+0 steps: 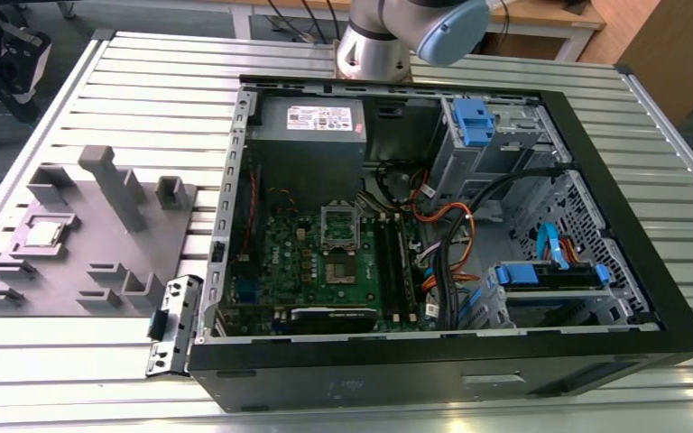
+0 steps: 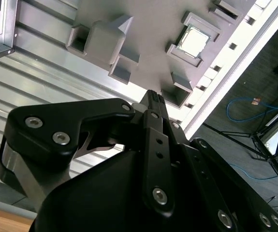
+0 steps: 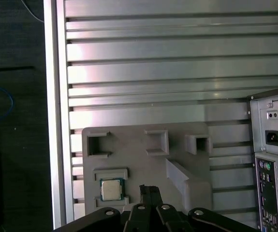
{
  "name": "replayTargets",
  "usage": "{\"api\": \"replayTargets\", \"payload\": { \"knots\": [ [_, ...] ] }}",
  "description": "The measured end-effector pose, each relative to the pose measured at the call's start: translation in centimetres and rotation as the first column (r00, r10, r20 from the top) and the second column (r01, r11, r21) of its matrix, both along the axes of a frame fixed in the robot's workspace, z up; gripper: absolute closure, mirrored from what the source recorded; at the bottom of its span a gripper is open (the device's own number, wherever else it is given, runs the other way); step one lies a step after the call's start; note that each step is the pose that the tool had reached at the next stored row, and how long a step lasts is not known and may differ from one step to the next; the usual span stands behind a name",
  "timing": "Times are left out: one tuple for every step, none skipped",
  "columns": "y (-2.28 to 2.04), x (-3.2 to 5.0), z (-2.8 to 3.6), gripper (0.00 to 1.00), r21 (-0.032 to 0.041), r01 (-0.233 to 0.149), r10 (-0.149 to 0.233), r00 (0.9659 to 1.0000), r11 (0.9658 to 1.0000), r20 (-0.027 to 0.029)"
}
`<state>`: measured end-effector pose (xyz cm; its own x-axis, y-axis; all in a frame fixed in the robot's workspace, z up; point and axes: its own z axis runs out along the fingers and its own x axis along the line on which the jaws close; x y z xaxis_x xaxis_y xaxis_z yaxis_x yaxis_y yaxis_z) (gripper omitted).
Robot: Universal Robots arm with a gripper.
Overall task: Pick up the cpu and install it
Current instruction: 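Reach for the cpu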
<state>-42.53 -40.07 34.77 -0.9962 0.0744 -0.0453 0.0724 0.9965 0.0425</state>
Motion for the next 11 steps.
{"api": "replayTargets", "payload": {
  "knots": [
    [0.00, 0.00, 0.00, 0.89, 0.0001, 0.000, 0.000, 1.0000, 1.0000, 0.0000],
    [0.00, 0.00, 0.00, 0.89, 0.0001, -0.001, 0.001, 1.0000, 1.0000, 0.0000],
    [0.00, 0.00, 0.00, 0.89, 0.0000, -0.001, 0.001, 1.0000, 1.0000, 0.0000],
    [0.00, 0.00, 0.00, 0.89, 0.0000, -0.001, 0.001, 1.0000, 1.0000, 0.0000],
    [0.00, 0.00, 0.00, 0.89, 0.0001, -0.001, 0.001, 1.0000, 1.0000, 0.0000],
    [0.00, 0.00, 0.00, 0.89, 0.0000, -0.001, 0.001, 1.0000, 1.0000, 0.0000],
    [0.00, 0.00, 0.00, 0.89, 0.0001, -0.001, 0.001, 1.0000, 1.0000, 0.0000],
    [0.00, 0.00, 0.00, 0.89, 0.0001, -0.001, 0.001, 1.0000, 1.0000, 0.0001],
    [0.00, 0.00, 0.00, 0.89, 0.0001, -0.001, 0.001, 1.0000, 1.0000, 0.0001],
    [0.00, 0.00, 0.00, 0.89, 0.0001, -0.001, 0.001, 1.0000, 1.0000, 0.0001],
    [0.00, 0.00, 0.00, 0.89, 0.0001, -0.002, 0.002, 1.0000, 1.0000, 0.0001]
  ]
}}
